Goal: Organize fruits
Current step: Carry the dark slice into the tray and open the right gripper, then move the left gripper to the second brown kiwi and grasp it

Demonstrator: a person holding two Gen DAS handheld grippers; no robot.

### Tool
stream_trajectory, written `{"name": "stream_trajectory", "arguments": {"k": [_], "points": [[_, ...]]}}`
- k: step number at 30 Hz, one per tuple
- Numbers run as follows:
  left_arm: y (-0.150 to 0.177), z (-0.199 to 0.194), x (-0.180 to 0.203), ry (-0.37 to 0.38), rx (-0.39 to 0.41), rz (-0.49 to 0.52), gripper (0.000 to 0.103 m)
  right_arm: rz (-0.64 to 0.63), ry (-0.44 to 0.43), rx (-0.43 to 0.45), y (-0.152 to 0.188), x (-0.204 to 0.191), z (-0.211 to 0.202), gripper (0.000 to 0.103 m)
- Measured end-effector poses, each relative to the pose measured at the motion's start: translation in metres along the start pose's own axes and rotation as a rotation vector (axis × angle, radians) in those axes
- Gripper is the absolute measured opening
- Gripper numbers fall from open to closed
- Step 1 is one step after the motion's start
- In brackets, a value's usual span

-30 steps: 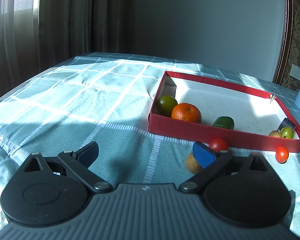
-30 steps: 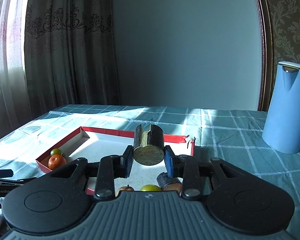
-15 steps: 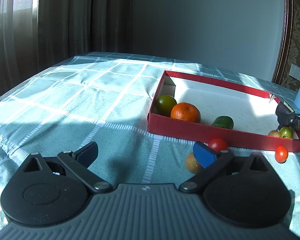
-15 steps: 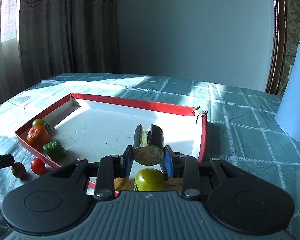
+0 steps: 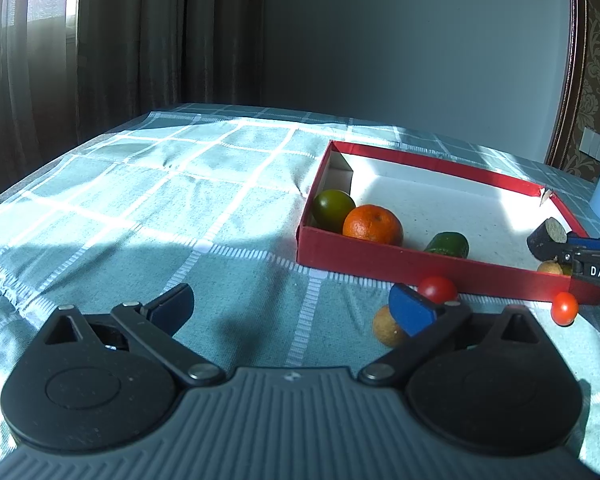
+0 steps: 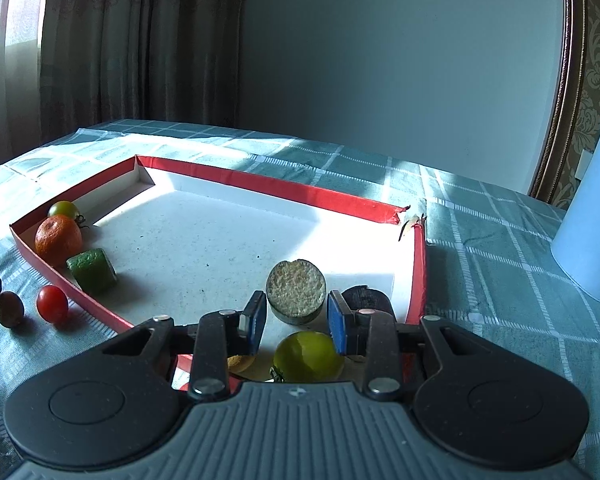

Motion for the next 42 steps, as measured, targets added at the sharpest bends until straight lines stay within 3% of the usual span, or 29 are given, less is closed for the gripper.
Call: {"name": "stream_trajectory", "arguments": {"k": [5,10,18,27,35,42], "points": [[0.0,0.0,-0.001,-0.001,-0.001,-0.003,0.103,0.074,-0.031,0.028,0.0,0.006,-0.013,0.036],[0.0,-0.001,-0.002,-0.003,0.002,-0.001,0.103,0.12,-0.017,0.124,-0.002,0.014,-0.045,0.064],[0.0,-0.001,-0.002,-0.003,0.002,0.0,0.103,0.205,-0.026,0.197,0.013,0.033,-0.082,0.064],[0.0,-0.004,0.002,-0.002,0.008,0.024,0.103,0.245,-0.025,0.189,0.022,0.041,-0.082,0.064],[-0.001,-0.017,0.02,0.051,0.084,0.102,0.103,0.24,-0.031,0.19,0.022,0.039,-0.083,0.064],[0.003,-0.006,0.028,0.068,0.01,0.141,0.103,0.242,-0.04,0.185,0.022,0.038,-0.082,0.064]]}}
Point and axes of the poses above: each gripper's, at about its wrist camera, not at the fingertips, and z roughly the way its jaws point, x to its right, y to its underside, the point moved 8 cm from there along z, roughly the way its jaws point, and after that the axes turned 7 degrees about -y, right-handed, at the moved point
